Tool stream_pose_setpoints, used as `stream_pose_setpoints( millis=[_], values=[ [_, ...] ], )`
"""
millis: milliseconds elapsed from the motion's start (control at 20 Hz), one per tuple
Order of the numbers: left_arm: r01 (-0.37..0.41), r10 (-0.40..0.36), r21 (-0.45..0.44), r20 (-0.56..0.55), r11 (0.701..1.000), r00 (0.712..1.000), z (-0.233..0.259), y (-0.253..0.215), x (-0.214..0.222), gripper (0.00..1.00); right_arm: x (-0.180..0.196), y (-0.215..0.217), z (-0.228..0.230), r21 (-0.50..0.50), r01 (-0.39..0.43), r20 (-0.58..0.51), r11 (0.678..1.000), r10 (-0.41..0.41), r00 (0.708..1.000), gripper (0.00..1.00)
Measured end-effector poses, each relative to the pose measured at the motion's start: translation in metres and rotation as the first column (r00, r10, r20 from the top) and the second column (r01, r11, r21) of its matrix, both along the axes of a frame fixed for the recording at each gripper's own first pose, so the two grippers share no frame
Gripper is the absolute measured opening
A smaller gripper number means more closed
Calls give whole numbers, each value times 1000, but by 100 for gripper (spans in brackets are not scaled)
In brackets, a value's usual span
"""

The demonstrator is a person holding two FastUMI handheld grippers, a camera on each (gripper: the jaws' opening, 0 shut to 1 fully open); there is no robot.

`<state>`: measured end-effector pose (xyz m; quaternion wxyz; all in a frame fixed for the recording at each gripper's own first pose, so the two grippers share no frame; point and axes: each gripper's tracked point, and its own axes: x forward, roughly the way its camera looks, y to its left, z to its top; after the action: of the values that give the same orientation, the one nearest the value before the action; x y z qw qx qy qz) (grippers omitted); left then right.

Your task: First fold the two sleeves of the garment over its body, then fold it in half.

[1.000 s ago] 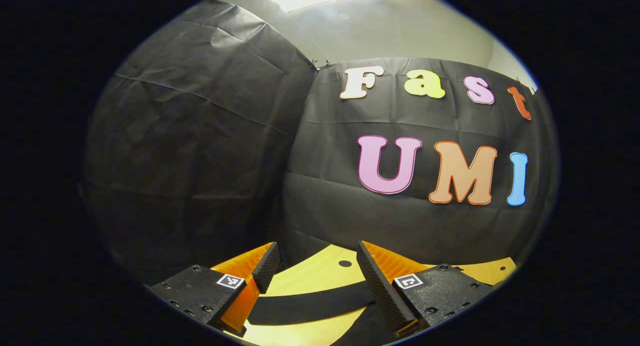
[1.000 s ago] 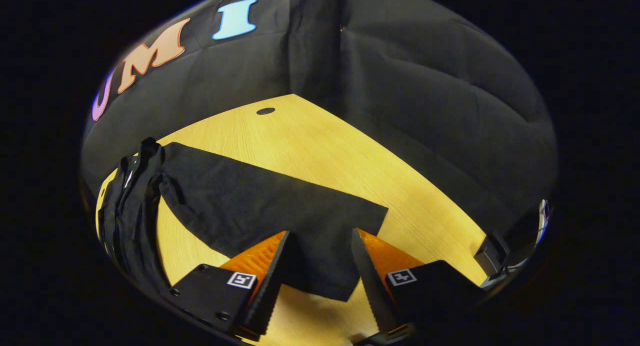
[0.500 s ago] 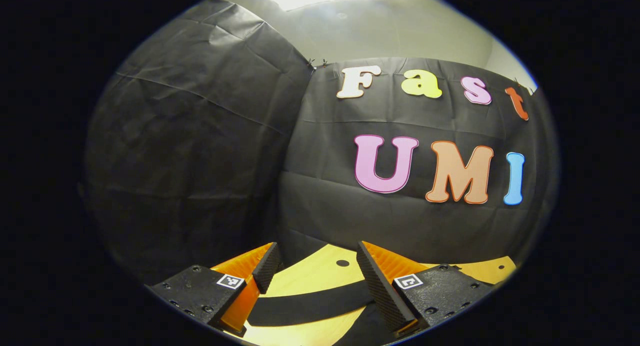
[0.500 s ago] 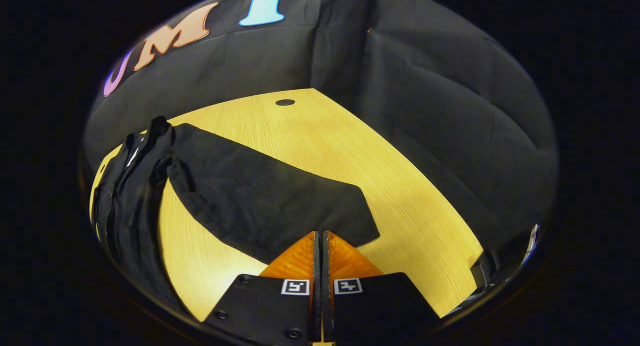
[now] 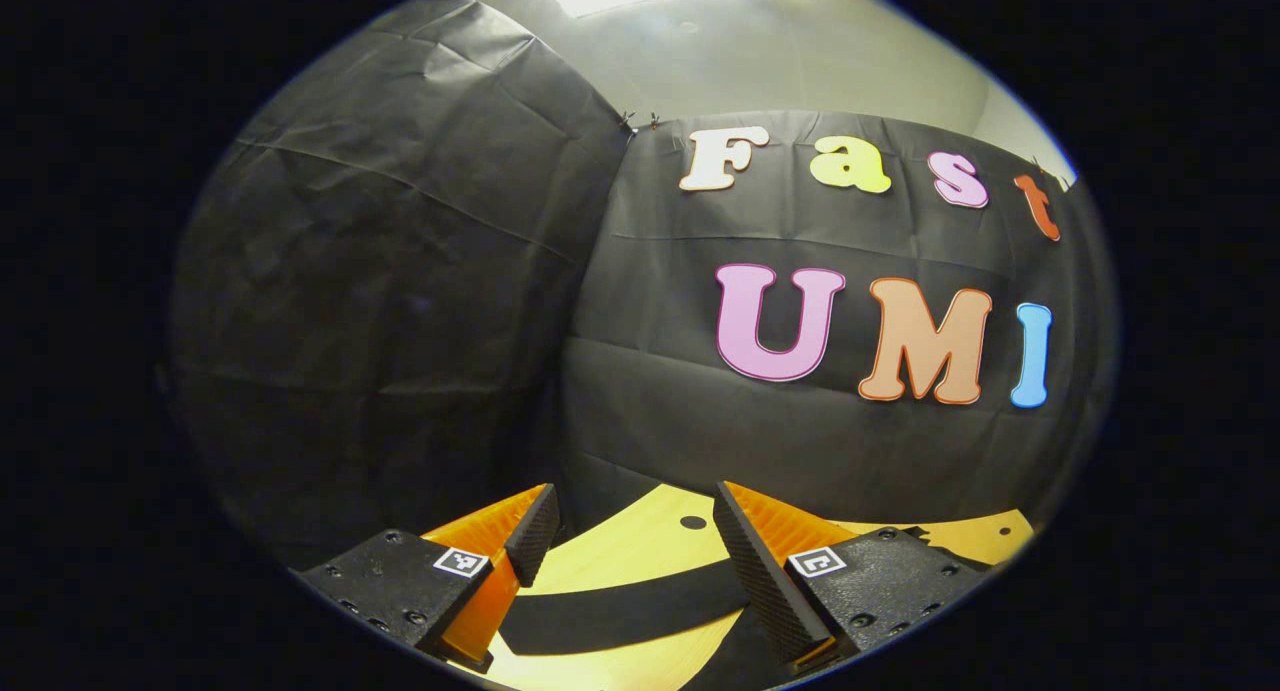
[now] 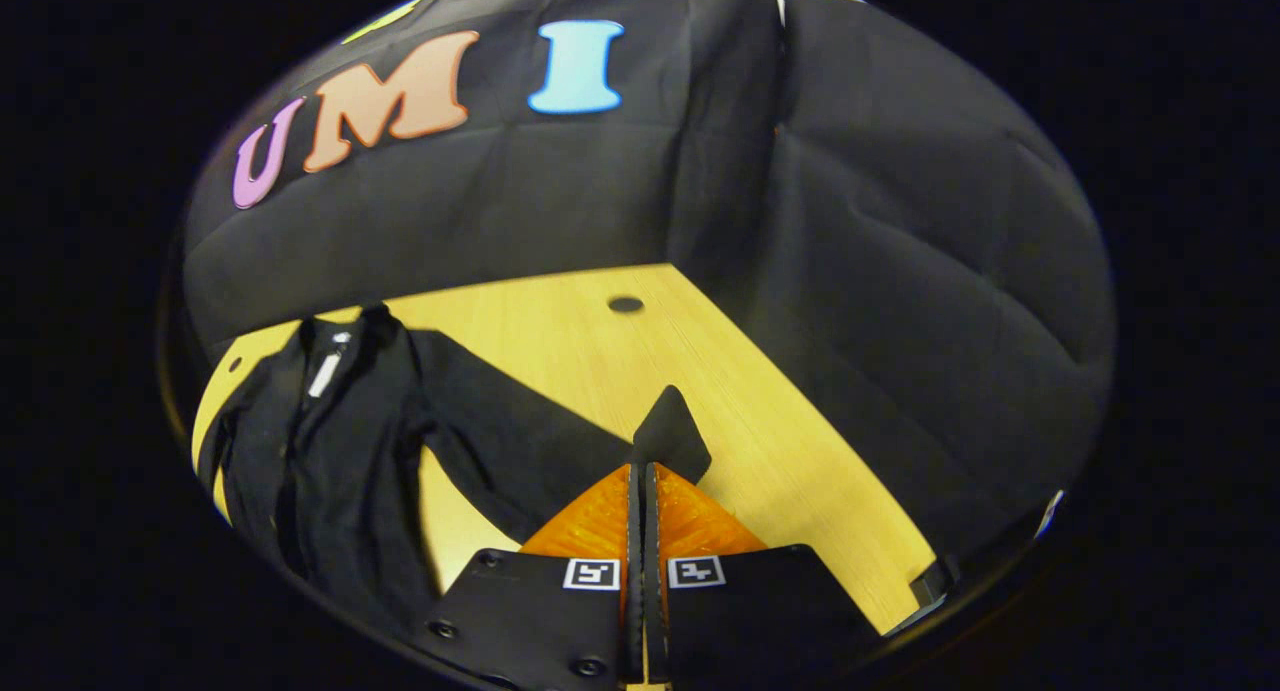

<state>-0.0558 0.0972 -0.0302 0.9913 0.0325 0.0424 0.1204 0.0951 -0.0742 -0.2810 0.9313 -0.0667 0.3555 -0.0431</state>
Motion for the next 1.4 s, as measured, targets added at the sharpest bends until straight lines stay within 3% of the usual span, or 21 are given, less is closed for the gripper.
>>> stream_pose_setpoints(
  millis=[200,400,550,700,800,950,1000,1100,1250,1400],
  values=[
    [-16,16,-18,-20,1000,1000,-9,20,-3,93,42,102,61,8,-161,114,987,159,981,3],
    [-49,48,-35,-28,998,998,-11,46,-6,93,72,236,83,51,-346,176,937,332,927,3],
    [-79,78,-26,-30,997,996,-12,70,-10,92,68,332,70,65,-480,169,875,465,869,3],
    [-116,116,-8,-41,993,992,-13,95,-19,92,42,421,40,114,-617,164,779,598,785,3],
    [-135,135,4,-47,991,990,-14,109,-23,92,21,456,21,129,-667,128,733,655,745,5],
    [-153,154,23,-51,988,987,-16,126,-26,93,3,485,-8,141,-700,77,700,697,713,3],
    [-154,155,27,-53,988,986,-17,128,-25,93,-3,495,-13,168,-710,71,684,710,701,7],
    [-148,150,33,-68,988,986,-24,132,-24,93,-10,508,-20,205,-716,68,668,720,691,43],
    [-129,132,30,-108,991,985,-46,136,-18,93,-8,506,-17,194,-715,91,671,714,694,99],
    [-110,111,19,-179,994,978,-83,136,-13,92,-9,484,5,171,-700,130,694,688,714,99]
  ],
)
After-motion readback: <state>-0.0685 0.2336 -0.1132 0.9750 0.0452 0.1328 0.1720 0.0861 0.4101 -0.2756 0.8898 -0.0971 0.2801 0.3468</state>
